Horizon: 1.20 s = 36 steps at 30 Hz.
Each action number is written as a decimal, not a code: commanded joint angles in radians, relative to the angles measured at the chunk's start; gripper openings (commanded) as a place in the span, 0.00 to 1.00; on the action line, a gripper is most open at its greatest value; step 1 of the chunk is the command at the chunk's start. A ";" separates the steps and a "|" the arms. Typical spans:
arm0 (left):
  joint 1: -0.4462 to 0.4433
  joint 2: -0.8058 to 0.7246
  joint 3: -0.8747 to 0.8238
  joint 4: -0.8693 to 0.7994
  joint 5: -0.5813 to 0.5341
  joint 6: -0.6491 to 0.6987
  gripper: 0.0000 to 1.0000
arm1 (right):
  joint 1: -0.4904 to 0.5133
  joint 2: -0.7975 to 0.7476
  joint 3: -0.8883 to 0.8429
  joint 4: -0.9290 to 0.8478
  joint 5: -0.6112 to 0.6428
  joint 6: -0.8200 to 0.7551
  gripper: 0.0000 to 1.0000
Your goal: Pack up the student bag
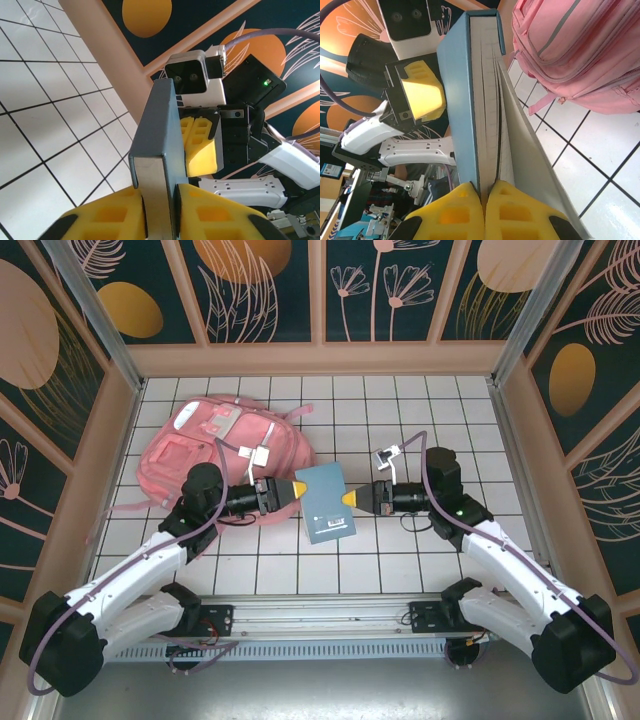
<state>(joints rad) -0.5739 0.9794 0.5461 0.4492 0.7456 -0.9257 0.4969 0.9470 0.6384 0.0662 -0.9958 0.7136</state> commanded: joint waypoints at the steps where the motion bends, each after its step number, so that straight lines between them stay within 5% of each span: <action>1: 0.002 -0.022 -0.015 0.083 0.022 -0.010 0.15 | -0.003 -0.001 -0.008 0.061 -0.008 0.011 0.00; 6: 0.003 -0.052 -0.023 0.088 0.001 -0.013 0.01 | -0.004 0.008 -0.010 0.050 0.013 0.004 0.00; 10: 0.002 -0.059 -0.023 0.085 -0.014 -0.012 0.00 | -0.004 0.019 0.003 0.006 0.053 -0.023 0.00; 18: 0.002 -0.080 -0.008 0.051 -0.040 0.018 0.00 | -0.004 0.016 0.079 -0.194 0.241 -0.154 0.57; 20: 0.003 -0.087 -0.004 0.035 -0.046 0.032 0.00 | -0.004 0.001 0.096 -0.226 0.269 -0.178 0.83; 22: 0.003 -0.088 0.000 0.030 -0.044 0.040 0.00 | -0.003 -0.013 0.101 -0.216 0.251 -0.189 0.99; 27: 0.002 -0.078 0.003 0.059 -0.029 0.022 0.00 | 0.012 0.011 0.088 -0.086 0.125 -0.155 0.99; 36: 0.002 -0.064 0.018 0.097 0.015 -0.008 0.00 | 0.101 0.091 0.100 0.141 0.087 -0.080 0.99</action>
<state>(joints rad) -0.5732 0.9199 0.5236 0.4675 0.7273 -0.9188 0.5659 1.0195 0.7067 0.0700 -0.8585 0.6018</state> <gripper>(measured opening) 0.112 0.988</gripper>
